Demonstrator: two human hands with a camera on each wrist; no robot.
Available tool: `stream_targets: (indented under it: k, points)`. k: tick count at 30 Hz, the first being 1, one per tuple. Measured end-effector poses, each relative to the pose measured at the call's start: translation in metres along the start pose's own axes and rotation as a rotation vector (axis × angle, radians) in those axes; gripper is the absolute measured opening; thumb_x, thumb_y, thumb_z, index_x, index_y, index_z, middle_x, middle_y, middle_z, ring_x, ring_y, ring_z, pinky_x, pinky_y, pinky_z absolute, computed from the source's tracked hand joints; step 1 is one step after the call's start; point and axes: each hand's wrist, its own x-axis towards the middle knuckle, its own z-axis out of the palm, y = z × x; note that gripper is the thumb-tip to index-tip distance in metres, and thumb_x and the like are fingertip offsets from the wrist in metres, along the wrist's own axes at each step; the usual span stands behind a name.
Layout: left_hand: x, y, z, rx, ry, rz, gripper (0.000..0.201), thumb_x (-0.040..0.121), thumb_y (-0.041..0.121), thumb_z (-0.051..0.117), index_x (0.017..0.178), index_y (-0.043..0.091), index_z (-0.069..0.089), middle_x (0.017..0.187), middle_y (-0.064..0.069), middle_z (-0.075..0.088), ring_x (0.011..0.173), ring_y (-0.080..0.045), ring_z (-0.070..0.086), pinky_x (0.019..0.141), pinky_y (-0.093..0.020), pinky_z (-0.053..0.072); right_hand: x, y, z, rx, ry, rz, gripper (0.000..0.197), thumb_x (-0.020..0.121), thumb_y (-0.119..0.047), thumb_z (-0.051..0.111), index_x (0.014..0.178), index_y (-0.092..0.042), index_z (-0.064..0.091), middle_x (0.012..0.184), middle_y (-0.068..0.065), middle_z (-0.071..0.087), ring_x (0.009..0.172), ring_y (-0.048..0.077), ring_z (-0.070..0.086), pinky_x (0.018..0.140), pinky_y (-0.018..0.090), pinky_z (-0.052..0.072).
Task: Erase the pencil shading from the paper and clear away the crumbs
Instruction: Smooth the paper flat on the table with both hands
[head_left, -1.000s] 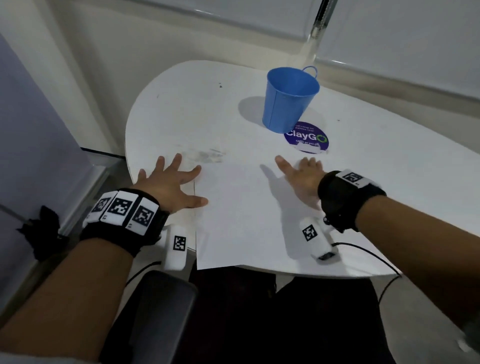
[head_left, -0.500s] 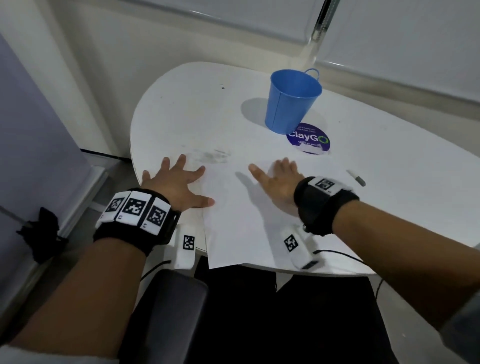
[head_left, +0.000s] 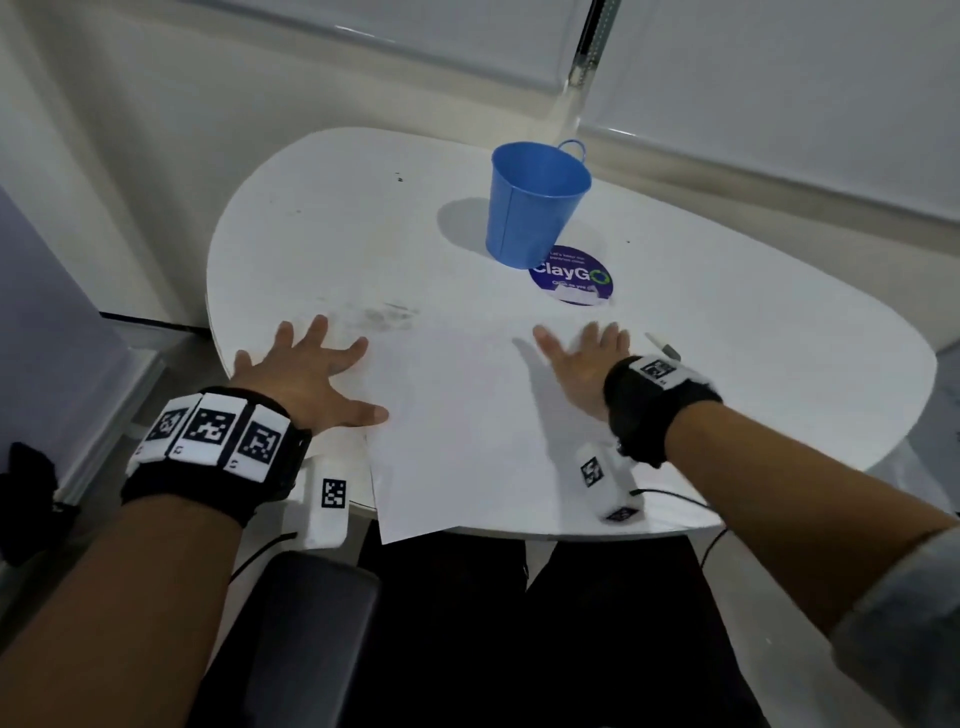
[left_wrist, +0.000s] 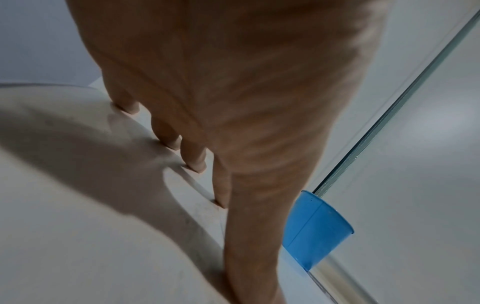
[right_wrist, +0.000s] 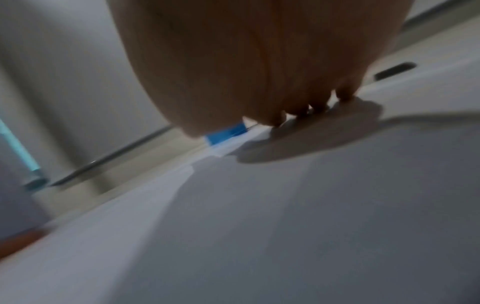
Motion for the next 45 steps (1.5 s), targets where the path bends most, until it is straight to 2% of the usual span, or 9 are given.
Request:
stream_targets:
  k: [7,9,12,14,22,29,37,41,45]
  points:
    - [-0.003,0.003,-0.004,-0.023,-0.014,0.004,0.103,0.079,0.065,0.073,0.156,0.051,0.007,0.167,0.010,-0.020,0.152,-0.020,-0.024,0.122,-0.059,-0.007,-0.075,-0.079,0.038,-0.049,-0.386,-0.636,0.096,0.089,-0.078,0.010,0.157,-0.011,-0.002,0.165,0.009,-0.009,0.151,0.026,-0.013,0.123,0.047,-0.002]
    - [-0.002,0.002,-0.003,-0.012,-0.007,0.006,0.099,0.079,0.073,0.066,0.156,0.051,0.007,0.167,0.010,-0.020,0.153,-0.020,-0.023,0.122,-0.059,-0.006,-0.047,-0.050,0.022,-0.058,-0.270,-0.537,0.098,0.085,-0.077,0.000,0.158,-0.012,0.000,0.164,0.015,-0.003,0.151,0.032,-0.008,0.122,0.046,-0.001]
    - [0.000,-0.001,-0.002,0.021,-0.007,0.005,0.097,0.081,0.076,0.061,0.157,0.051,0.006,0.167,0.009,-0.020,0.153,-0.021,-0.021,0.123,-0.059,-0.004,-0.010,0.013,-0.004,-0.039,-0.119,-0.115,0.123,0.065,-0.097,0.006,0.158,-0.018,-0.001,0.165,0.012,-0.011,0.151,0.031,-0.012,0.121,0.049,-0.003]
    - [0.001,0.000,-0.001,0.034,-0.014,0.002,0.098,0.081,0.076,0.061,0.157,0.050,0.005,0.167,0.009,-0.020,0.154,-0.022,-0.021,0.123,-0.060,-0.003,-0.013,0.023,0.004,-0.099,-0.082,-0.020,0.117,0.072,-0.093,0.012,0.158,-0.015,-0.004,0.164,0.013,-0.014,0.151,0.032,-0.012,0.122,0.050,-0.002]
    - [0.004,-0.001,-0.002,0.055,0.002,0.030,0.088,0.090,0.063,0.063,0.150,0.057,-0.002,0.168,0.006,-0.019,0.154,-0.026,-0.019,0.122,-0.062,0.001,-0.103,-0.097,0.057,-0.011,-0.329,-0.704,0.107,0.080,-0.086,0.002,0.157,-0.013,0.007,0.165,0.008,-0.006,0.152,0.023,-0.012,0.122,0.051,-0.001]
    - [-0.005,-0.002,-0.006,0.063,-0.051,0.024,0.091,0.088,0.069,0.058,0.157,0.050,0.002,0.166,0.009,-0.022,0.153,-0.021,-0.023,0.123,-0.056,-0.007,-0.064,0.003,0.022,-0.131,-0.120,-0.160,0.104,0.083,-0.082,0.010,0.156,-0.010,-0.010,0.163,0.010,-0.019,0.150,0.023,-0.020,0.122,0.044,-0.006]
    - [-0.006,-0.002,-0.007,0.054,-0.013,0.031,0.089,0.089,0.065,0.061,0.157,0.050,0.005,0.167,0.007,-0.019,0.154,-0.022,-0.020,0.123,-0.057,-0.005,-0.126,-0.076,0.056,0.006,-0.356,-0.684,0.105,0.075,-0.081,0.004,0.157,-0.015,-0.008,0.163,-0.001,-0.019,0.148,0.014,-0.021,0.122,0.038,-0.009]
    - [-0.008,0.000,-0.008,0.053,-0.028,0.025,0.090,0.089,0.067,0.061,0.157,0.049,0.005,0.167,0.009,-0.020,0.153,-0.020,-0.020,0.124,-0.055,-0.005,-0.066,0.021,0.021,0.002,-0.053,-0.280,0.125,0.061,-0.093,-0.005,0.158,-0.015,-0.001,0.165,0.009,-0.012,0.151,0.022,-0.016,0.123,0.044,-0.004]
    - [-0.007,0.002,-0.010,0.095,-0.031,0.015,0.091,0.088,0.069,0.060,0.157,0.049,0.003,0.167,0.009,-0.019,0.154,-0.021,-0.019,0.124,-0.055,-0.002,-0.067,0.060,0.024,-0.076,-0.035,-0.034,0.121,0.068,-0.091,0.003,0.157,-0.009,-0.006,0.164,0.016,-0.013,0.151,0.028,-0.015,0.123,0.047,-0.001]
